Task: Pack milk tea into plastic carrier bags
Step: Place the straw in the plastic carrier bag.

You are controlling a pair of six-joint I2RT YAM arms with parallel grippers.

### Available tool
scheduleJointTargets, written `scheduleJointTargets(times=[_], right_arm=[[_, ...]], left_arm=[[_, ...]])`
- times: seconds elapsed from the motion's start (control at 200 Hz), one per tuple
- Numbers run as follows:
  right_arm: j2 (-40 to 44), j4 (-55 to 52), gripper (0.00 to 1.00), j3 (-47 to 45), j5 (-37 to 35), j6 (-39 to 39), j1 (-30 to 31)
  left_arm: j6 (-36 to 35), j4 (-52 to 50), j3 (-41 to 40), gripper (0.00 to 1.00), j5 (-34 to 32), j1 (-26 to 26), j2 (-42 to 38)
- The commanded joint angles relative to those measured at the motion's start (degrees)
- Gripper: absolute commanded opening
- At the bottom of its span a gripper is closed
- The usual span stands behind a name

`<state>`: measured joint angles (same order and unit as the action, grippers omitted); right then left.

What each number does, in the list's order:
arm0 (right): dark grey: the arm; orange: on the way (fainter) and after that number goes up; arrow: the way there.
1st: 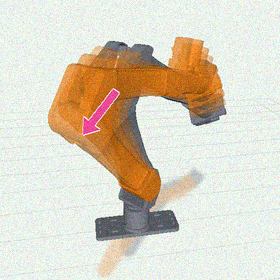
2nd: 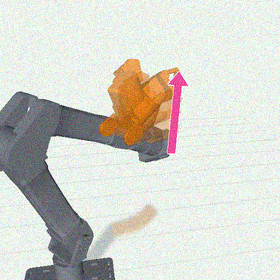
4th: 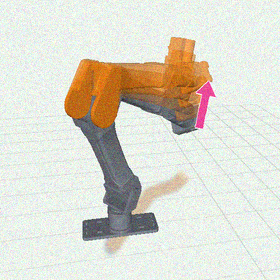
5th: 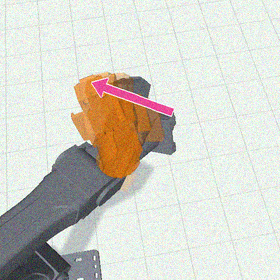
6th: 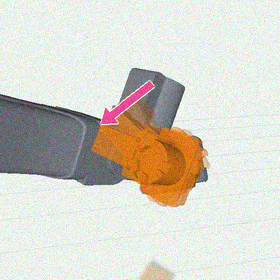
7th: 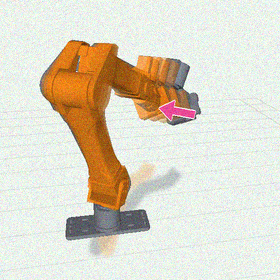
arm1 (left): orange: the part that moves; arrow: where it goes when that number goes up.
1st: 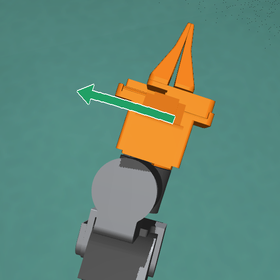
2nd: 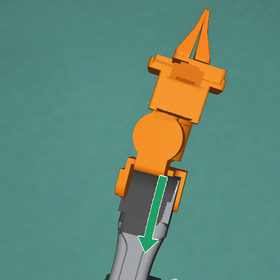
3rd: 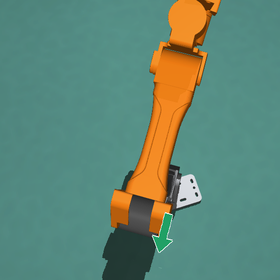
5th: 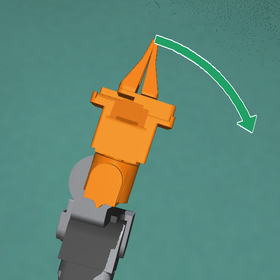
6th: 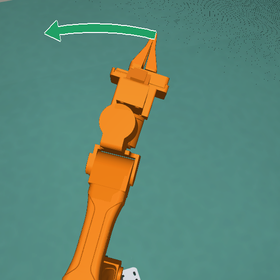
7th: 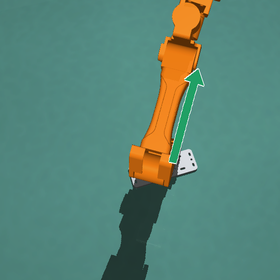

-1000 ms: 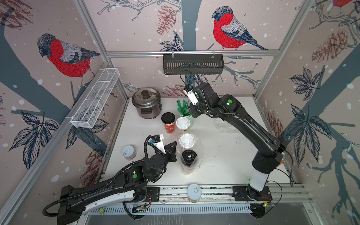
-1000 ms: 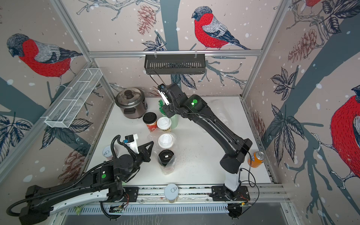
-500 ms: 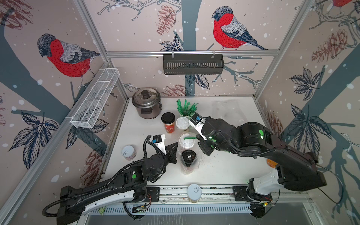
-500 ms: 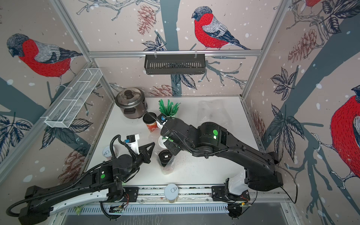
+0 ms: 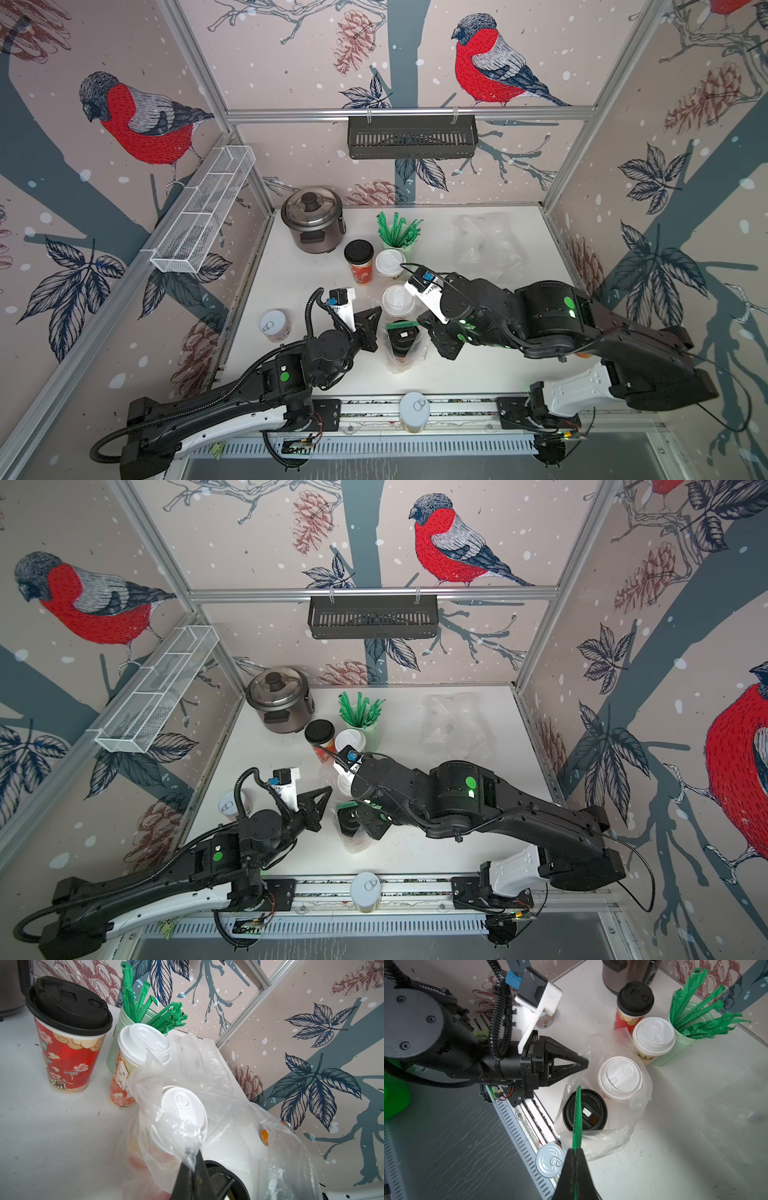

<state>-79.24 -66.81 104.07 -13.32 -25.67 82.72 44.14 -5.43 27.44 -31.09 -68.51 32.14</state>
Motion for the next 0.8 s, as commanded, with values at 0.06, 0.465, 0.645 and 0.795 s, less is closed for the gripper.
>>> scheduleJointTargets(times=[0.06, 0.465, 0.645, 0.795], right_arm=[[0.03, 2.62, 0.00, -0.48, 2.95, 0.01, 0.08], [-0.86, -2.06, 0.00, -0.96, 7.72, -1.97, 0.07], [-2.65, -6.99, 0.00, 0.95, 7.19, -2.37, -0.14], [-3.29, -8.78, 0.00, 0.24, 8.13, -1.47, -2.07]], left_arm=[[-0.70, 0.42, 0.41, 0.00, 0.15, 0.02, 0.18], [-0.80, 0.84, 0.33, 0.00, 0.02, 0.00, 0.29], [-1.03, 1.30, 0.26, 0.00, 0.24, 0.05, 0.30], [-1.14, 2.08, 0.25, 0.00, 0.90, 0.00, 0.29]])
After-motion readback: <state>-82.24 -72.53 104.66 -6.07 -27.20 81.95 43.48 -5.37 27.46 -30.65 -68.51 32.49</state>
